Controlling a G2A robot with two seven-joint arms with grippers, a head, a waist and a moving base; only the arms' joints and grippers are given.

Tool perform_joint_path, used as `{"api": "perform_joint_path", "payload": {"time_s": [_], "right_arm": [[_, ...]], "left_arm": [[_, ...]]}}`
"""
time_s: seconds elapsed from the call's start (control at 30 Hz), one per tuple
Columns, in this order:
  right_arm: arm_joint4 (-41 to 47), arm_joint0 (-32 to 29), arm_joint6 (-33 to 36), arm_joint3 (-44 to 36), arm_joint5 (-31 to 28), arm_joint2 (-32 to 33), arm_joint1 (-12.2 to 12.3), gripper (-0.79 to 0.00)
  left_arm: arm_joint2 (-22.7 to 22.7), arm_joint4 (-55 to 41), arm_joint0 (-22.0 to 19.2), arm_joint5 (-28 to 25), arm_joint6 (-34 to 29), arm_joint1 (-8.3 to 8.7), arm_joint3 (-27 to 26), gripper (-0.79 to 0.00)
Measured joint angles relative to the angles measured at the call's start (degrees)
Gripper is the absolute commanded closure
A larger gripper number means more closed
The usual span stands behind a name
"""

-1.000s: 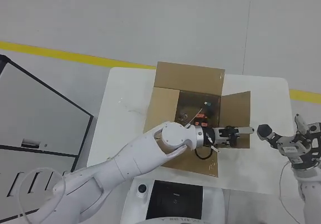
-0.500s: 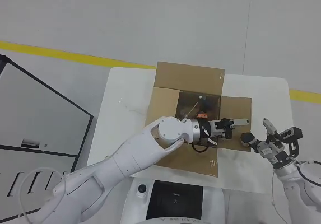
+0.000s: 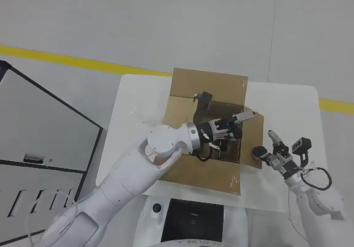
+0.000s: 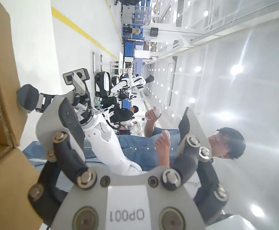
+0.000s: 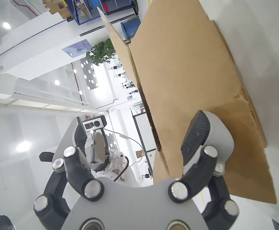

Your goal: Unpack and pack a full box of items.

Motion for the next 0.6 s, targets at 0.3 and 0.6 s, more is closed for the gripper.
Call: {"api": "perform_joint_path", "payload": {"time_s": [0.3,0.6], "right_arm": [[-0.55,4.86,-1.1,5.04,-0.52,-4.14,-0.58,-0.785],[-0.79,3.87,-1.48,1.08,-0.95,2.36,0.3,-0.785]], "left_arm": [[-3.93,1.28,4.08,2.34,-0.08,1.15,-4.74,-0.785],[-5.74,0.81,5.33,2.88,-2.62,1.69,-10.2,-0.785]]}}
